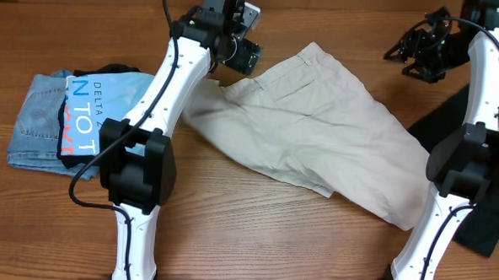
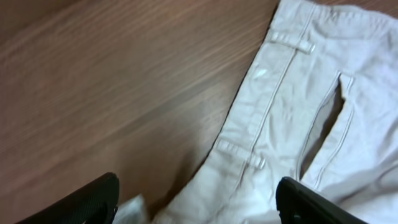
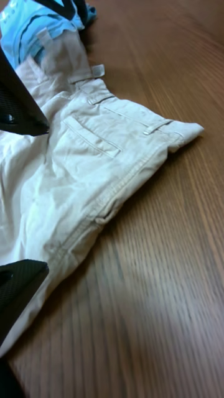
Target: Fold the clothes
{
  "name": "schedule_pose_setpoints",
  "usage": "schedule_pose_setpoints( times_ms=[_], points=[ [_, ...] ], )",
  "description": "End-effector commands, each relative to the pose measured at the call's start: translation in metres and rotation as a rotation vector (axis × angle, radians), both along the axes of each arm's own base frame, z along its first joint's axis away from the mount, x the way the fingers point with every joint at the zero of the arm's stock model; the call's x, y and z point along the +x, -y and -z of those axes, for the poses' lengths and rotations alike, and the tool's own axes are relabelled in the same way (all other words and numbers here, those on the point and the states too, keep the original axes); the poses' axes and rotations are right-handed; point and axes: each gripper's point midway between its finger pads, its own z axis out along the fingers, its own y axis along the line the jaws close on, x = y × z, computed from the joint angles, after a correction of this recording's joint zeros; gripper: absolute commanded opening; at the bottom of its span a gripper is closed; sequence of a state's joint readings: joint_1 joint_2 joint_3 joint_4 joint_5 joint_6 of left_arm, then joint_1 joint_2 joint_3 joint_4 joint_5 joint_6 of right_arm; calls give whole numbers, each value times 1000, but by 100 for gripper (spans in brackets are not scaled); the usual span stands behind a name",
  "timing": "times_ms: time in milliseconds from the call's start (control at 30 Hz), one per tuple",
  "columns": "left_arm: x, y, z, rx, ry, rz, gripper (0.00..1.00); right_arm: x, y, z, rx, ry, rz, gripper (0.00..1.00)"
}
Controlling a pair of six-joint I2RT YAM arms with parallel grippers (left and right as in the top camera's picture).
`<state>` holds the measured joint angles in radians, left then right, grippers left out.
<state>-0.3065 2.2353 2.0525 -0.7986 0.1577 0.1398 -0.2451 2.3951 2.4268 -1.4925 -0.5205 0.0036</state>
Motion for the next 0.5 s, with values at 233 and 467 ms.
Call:
schedule_pose_setpoints(
  times_ms=[233,467],
  points=[
    [11,85,99,-72,9,213,84,-2,-6,-21,-6,36,-17,69],
    [5,90,138,49,-6,203,47,-4,-7,-21,-4,28,-17,68]
  ],
)
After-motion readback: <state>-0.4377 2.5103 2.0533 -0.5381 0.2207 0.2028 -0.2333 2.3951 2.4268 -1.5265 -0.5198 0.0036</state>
